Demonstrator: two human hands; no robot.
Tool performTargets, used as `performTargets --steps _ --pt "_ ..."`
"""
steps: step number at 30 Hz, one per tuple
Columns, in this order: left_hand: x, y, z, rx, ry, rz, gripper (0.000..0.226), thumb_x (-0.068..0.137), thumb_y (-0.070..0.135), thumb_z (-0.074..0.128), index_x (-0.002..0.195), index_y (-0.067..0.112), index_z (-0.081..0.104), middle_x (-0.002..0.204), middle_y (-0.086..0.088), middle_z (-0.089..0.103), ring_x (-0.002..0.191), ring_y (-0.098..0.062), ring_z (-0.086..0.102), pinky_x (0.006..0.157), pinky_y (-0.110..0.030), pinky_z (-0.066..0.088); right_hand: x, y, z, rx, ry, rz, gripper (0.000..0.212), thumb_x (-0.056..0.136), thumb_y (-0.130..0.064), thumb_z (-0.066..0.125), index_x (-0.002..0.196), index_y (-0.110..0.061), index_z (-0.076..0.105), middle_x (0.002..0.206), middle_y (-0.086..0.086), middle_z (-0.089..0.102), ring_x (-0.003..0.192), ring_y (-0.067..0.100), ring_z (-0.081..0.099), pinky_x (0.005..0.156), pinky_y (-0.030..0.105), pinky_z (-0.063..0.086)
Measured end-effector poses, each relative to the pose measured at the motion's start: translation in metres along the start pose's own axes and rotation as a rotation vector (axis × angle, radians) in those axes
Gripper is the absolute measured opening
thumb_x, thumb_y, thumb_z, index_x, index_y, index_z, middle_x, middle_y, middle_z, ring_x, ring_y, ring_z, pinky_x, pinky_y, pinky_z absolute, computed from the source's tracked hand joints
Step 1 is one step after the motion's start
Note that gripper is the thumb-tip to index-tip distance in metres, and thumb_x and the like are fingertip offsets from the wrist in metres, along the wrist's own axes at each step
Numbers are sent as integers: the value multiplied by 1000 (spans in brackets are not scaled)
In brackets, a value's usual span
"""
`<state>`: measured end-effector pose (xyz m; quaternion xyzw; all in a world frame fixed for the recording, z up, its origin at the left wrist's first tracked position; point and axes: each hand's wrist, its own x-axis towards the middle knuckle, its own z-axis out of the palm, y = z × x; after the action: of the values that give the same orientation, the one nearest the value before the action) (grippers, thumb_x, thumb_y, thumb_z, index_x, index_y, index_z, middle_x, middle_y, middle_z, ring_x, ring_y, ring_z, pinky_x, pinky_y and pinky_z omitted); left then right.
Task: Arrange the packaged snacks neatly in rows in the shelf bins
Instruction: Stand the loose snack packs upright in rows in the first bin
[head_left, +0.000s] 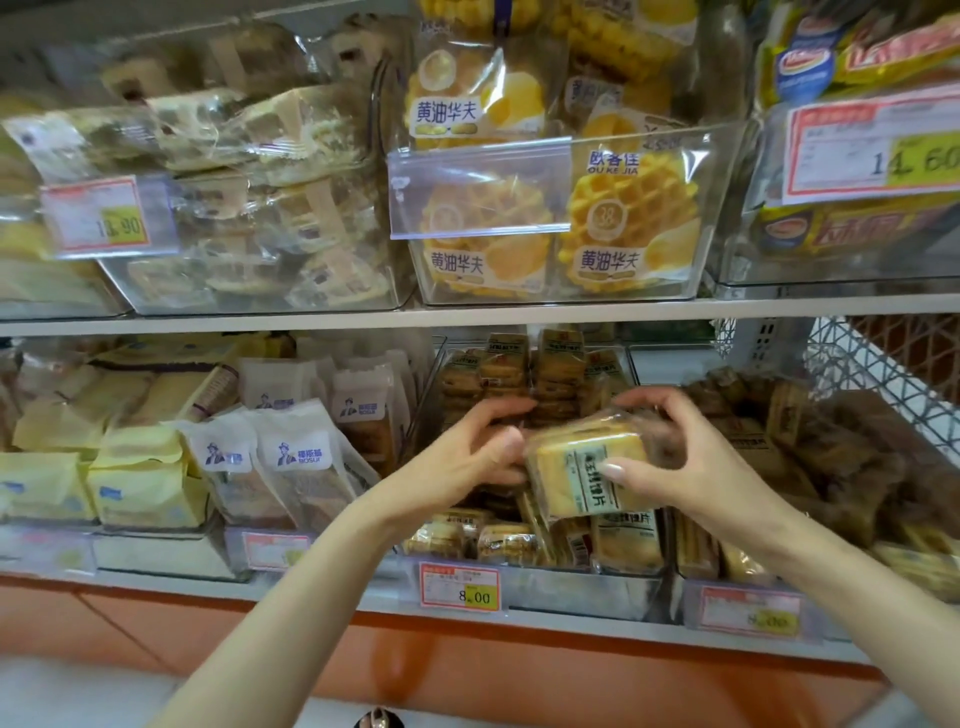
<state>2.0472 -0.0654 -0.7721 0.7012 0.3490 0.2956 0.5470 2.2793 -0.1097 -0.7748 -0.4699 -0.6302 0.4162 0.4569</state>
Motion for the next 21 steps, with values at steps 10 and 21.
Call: performTargets --steps 10,21 --pt "-1 -15 10 -179 111 -125 58 74 35 74 124 28 45 115 -3 64 102 -16 65 85 -31 54 28 -2 27 -244 157 -169 51 75 -38 71 120 -32 49 111 -20 57 102 -13 53 76 2 42" --pt "1 -23 6 -302 270 -156 73 67 29 77 129 22 39 123 -13 58 106 -23 64 87 -36 54 38 1 32 -797 66 -317 87 63 -53 77 137 -25 41 131 -3 43 118 13 44 94 19 33"
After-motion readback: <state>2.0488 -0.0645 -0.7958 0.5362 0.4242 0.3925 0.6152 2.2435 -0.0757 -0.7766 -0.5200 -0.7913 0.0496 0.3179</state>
